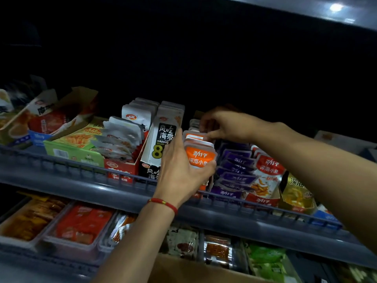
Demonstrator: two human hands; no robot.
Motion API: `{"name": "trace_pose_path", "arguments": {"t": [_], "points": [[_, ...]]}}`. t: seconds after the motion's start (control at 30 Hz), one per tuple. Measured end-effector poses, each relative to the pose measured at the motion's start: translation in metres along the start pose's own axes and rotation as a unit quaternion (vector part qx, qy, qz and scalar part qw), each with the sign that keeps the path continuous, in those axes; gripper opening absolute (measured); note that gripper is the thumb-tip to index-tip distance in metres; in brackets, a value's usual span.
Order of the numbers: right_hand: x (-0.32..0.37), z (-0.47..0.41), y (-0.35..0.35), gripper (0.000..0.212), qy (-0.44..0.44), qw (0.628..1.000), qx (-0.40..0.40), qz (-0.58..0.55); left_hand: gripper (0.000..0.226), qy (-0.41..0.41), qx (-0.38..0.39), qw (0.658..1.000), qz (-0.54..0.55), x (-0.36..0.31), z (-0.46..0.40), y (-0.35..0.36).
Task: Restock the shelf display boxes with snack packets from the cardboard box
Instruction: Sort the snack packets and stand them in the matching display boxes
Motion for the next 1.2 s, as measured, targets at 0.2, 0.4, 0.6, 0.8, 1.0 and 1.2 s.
{"name": "trace_pose_path", "arguments": {"t": [0.2, 0.4, 0.6, 0.8, 1.0, 1.2], "points": [[-0.001, -0.001, 0.003, 0.039, -0.008, 1.000, -0.006, -0.010, 0.110, 0.005, 0.014, 1.000, 0.004, -0.001, -0.004, -0.005], [-0.001, 0.001, 0.003, 0.033, -0.019, 0.999, 0.015, -0.021, 0.103, 0.027, 0.042, 0.998, -0.030, -0.009, -0.001, -0.008], [0.004, 0.008, 0.001, 0.033, -0.036, 0.999, 0.017, 0.024, 0.110, 0.008, 0.064, 0.998, 0.003, -0.006, -0.002, -0.009], [0.018, 0.031, -0.015, 0.049, -0.058, 0.996, -0.060, 0.019, 0.058, 0.102, -0.137, 0.984, -0.059, -0.019, 0.028, -0.025], [0.033, 0.031, 0.012, 0.079, -0.043, 0.989, 0.054, 0.135, 0.032, 0.225, -0.126, 0.942, -0.216, -0.010, 0.068, 0.014], [0.044, 0.032, 0.027, 0.065, -0.058, 0.969, 0.062, 0.232, 0.049, 0.181, -0.016, 0.929, -0.322, -0.003, 0.069, 0.030]]}}
Point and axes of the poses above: each hand's wrist, its own z-axis away from the middle knuckle, its own y-axis out of the palm, x = y × z, the point moved 5 cm from there along -z, towards the middle knuckle, and after that the axes turned 7 degrees about x, right-handed, at the moved point
